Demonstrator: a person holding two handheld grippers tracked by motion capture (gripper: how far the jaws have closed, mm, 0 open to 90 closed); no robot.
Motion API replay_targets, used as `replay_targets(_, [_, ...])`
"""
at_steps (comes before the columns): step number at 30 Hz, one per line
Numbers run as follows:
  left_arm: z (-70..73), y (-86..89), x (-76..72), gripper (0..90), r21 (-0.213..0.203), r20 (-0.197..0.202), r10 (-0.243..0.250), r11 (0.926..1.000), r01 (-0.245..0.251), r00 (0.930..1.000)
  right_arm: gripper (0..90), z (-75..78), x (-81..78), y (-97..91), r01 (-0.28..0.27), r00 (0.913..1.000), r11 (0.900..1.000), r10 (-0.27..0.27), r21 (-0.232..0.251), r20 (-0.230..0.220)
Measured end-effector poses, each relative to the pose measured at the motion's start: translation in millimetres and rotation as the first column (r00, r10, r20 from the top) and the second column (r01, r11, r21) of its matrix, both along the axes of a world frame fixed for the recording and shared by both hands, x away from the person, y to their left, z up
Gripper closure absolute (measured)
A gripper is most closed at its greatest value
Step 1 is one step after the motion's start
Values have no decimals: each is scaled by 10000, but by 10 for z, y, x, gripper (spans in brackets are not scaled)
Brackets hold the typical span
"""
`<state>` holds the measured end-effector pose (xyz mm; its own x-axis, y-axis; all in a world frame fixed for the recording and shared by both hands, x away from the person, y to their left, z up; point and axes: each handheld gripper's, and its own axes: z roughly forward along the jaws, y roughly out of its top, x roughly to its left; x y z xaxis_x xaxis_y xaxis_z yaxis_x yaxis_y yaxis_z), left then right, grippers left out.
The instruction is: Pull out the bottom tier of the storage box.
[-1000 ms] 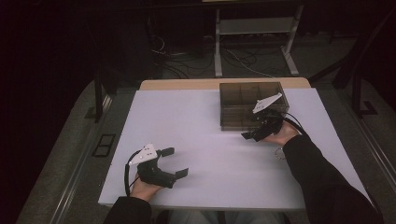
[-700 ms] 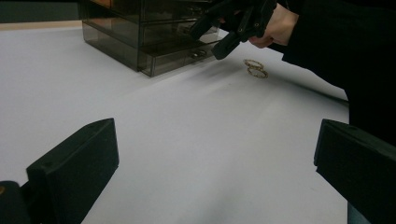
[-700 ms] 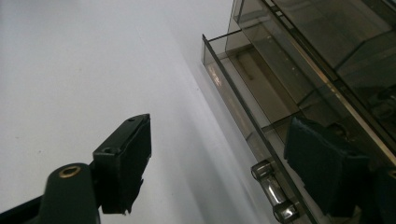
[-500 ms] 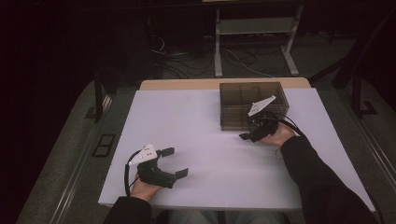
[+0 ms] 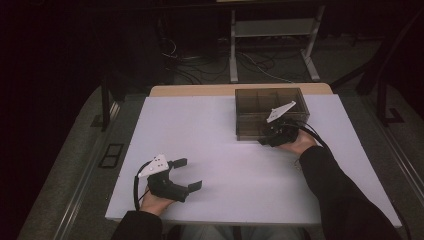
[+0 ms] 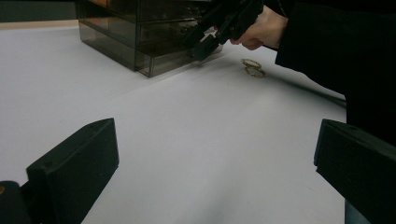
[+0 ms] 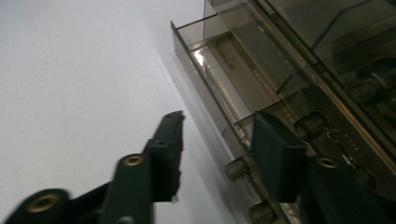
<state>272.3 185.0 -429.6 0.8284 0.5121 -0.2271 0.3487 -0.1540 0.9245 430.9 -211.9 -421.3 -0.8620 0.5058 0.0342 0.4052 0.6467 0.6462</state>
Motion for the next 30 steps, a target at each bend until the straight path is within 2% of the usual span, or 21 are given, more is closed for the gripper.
replay_targets(4, [0,2,1,0,-40,-2,22,10000,-22,10000,656,-6,28,-33,21,9998,9999,-18,166,-198])
replay_targets(10, [2,2,0,0,-37,27,19,10000,-19,10000,717,-3,63,-52,-206,9993,9998,205,-24,-316])
replay_targets(17, [3,3,0,0,-41,31,10,10000,-10,10000,750,0,60,-59,-346,9984,9994,344,-32,-449])
replay_targets(30, [4,6,1,0,-42,21,26,10000,-26,10000,759,-2,52,-74,-662,9960,9977,652,-137,-606])
